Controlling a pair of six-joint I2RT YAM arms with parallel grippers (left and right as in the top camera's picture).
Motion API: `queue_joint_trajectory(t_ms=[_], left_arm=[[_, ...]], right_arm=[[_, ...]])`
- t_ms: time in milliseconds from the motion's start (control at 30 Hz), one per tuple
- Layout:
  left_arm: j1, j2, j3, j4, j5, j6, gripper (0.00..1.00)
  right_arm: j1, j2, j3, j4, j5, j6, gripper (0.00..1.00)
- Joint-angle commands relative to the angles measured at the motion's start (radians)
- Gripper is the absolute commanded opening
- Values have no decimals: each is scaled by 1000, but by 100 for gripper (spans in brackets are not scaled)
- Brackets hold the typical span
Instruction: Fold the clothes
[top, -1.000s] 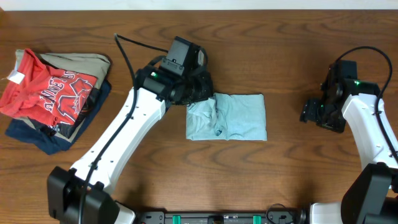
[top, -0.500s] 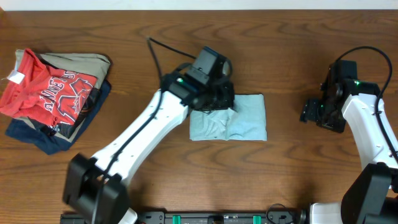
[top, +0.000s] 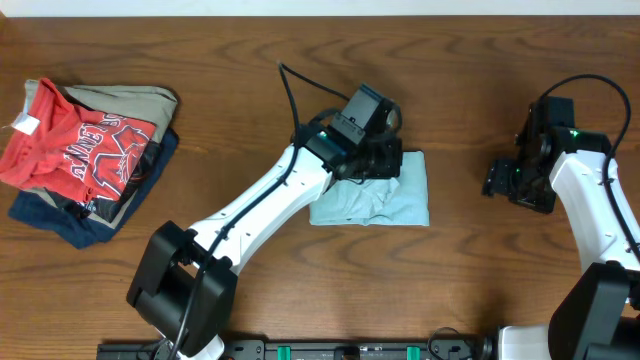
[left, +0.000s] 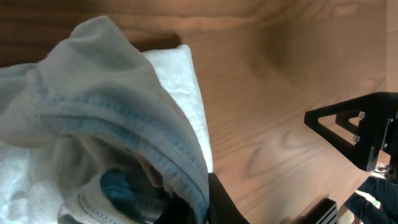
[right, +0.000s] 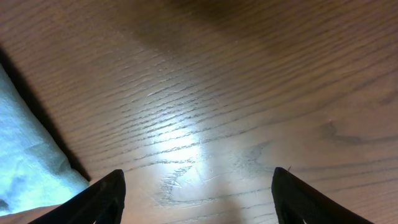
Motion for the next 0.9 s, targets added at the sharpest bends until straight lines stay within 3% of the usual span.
queue_joint_trajectory(t_ms=[0, 67, 167, 200, 267, 433, 667, 867], left_arm=[[-12, 13, 25, 8, -21, -5, 6], [-23, 27, 25, 24, -20, -5, 10], [-49, 46, 25, 64, -7, -5, 26], [-59, 51, 25, 82, 5, -4, 33], [-81, 57, 25, 121, 23, 12, 59], [-50, 21, 25, 97, 22, 173, 59], [163, -82, 25, -153, -12, 240, 59], [347, -78, -1, -349, -85, 240, 60]], right_arm=[[-8, -8, 6, 0, -5, -10, 73], [-8, -8, 6, 0, -5, -10, 73], [-8, -8, 6, 0, -5, -10, 73], [-8, -8, 6, 1, -5, -10, 73], [-8, -8, 6, 8, -18, -10, 74], [-8, -8, 6, 15, -142, -76, 76], [11, -8, 6, 27, -605, -294, 74], [159, -6, 3, 85, -641, -294, 74]])
